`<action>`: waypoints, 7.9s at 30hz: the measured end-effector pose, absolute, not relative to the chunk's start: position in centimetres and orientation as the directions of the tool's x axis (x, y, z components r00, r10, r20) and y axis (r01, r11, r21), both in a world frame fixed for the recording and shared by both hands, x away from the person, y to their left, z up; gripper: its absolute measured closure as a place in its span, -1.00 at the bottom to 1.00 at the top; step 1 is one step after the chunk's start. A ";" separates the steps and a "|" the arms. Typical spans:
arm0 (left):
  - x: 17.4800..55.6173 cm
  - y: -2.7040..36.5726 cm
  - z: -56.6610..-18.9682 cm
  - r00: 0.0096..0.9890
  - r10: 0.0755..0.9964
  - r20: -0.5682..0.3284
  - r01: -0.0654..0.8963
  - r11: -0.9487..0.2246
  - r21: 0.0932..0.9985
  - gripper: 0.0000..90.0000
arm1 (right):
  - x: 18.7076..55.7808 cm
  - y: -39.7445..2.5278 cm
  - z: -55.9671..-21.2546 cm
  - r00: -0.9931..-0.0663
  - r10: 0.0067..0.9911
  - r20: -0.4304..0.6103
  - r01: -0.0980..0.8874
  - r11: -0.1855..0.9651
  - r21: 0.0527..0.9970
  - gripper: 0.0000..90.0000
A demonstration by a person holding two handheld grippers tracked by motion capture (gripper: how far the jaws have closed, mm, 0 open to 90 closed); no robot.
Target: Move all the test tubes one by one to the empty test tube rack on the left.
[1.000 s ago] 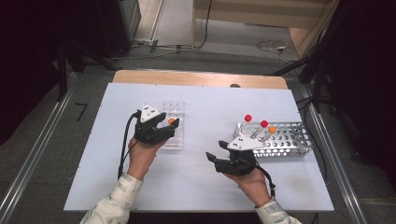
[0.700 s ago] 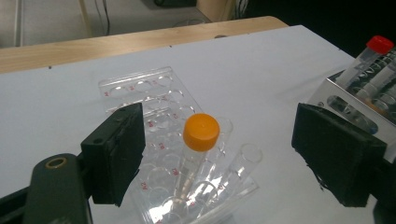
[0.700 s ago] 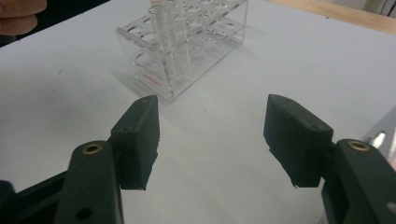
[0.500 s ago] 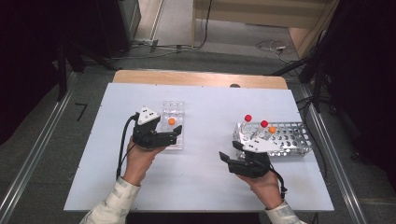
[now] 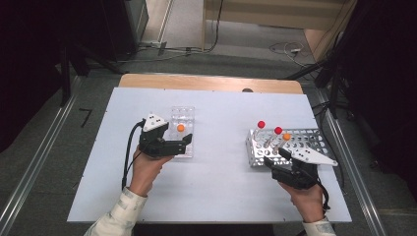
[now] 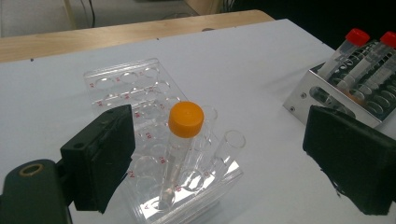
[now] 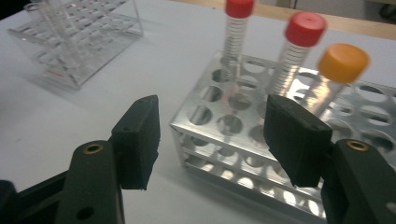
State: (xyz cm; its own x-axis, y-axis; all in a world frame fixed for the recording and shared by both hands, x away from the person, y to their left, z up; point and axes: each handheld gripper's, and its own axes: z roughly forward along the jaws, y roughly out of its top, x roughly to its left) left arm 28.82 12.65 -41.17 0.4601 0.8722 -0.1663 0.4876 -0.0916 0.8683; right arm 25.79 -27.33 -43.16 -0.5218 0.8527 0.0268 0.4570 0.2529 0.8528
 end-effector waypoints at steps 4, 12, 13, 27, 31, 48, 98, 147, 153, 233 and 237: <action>28.8 12.6 -41.1 0.464 0.868 -0.175 0.489 -0.087 0.868 -0.78 | 26.1 -28.5 -43.5 -0.471 0.882 0.004 0.453 0.239 0.859 -0.21; 28.7 12.5 -41.2 0.477 0.861 -0.175 0.482 -0.090 0.872 -0.77 | 27.7 -29.8 -44.2 -0.409 0.913 0.006 0.471 0.205 0.858 -0.18; 28.7 12.5 -41.2 0.479 0.860 -0.177 0.481 -0.088 0.872 -0.77 | 27.9 -29.8 -44.3 -0.405 0.914 0.008 0.473 0.203 0.857 -0.18; 28.6 12.2 -41.3 0.483 0.857 -0.179 0.483 -0.090 0.871 -0.77 | 30.1 -29.9 -45.0 -0.382 0.923 0.046 0.489 0.159 0.858 0.08; 28.6 12.2 -41.3 0.484 0.856 -0.178 0.482 -0.091 0.871 -0.77 | 30.5 -29.5 -45.3 -0.386 0.922 0.037 0.491 0.172 0.854 0.22; 28.6 12.3 -41.3 0.483 0.856 -0.185 0.484 -0.085 0.871 -0.77 | 29.9 -29.9 -42.6 -0.378 0.925 0.026 0.429 0.150 0.891 0.58; 28.2 11.8 -41.0 0.503 0.842 -0.193 0.486 -0.092 0.869 -0.72 | 27.7 -18.2 -40.9 -0.653 0.758 -0.012 0.375 0.337 0.864 0.59; 26.5 8.8 -40.7 0.651 0.750 -0.117 0.411 -0.218 0.885 0.48 | 27.8 -8.9 -43.0 -0.772 0.636 0.024 0.366 0.413 0.834 0.59; 26.5 8.8 -40.7 0.653 0.748 -0.119 0.413 -0.221 0.883 0.55 | 27.8 -8.8 -43.0 -0.772 0.635 0.023 0.367 0.415 0.832 0.59; 27.7 13.5 -38.0 0.497 0.863 -0.091 0.368 -0.115 0.923 0.56 | 26.9 -14.5 -44.2 -0.749 0.656 0.094 0.443 0.389 0.808 -0.68; 27.8 13.3 -38.1 0.498 0.863 -0.085 0.363 -0.118 0.924 0.56 | 26.9 -14.5 -44.2 -0.748 0.657 0.093 0.442 0.389 0.808 -0.68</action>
State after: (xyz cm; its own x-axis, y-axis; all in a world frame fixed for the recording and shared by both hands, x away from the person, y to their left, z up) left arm 27.76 13.31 -38.11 0.4980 0.8630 -0.0852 0.3631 -0.1183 0.9242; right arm 26.87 -14.53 -44.22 -0.7483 0.6568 0.0932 0.4419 0.3888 0.8084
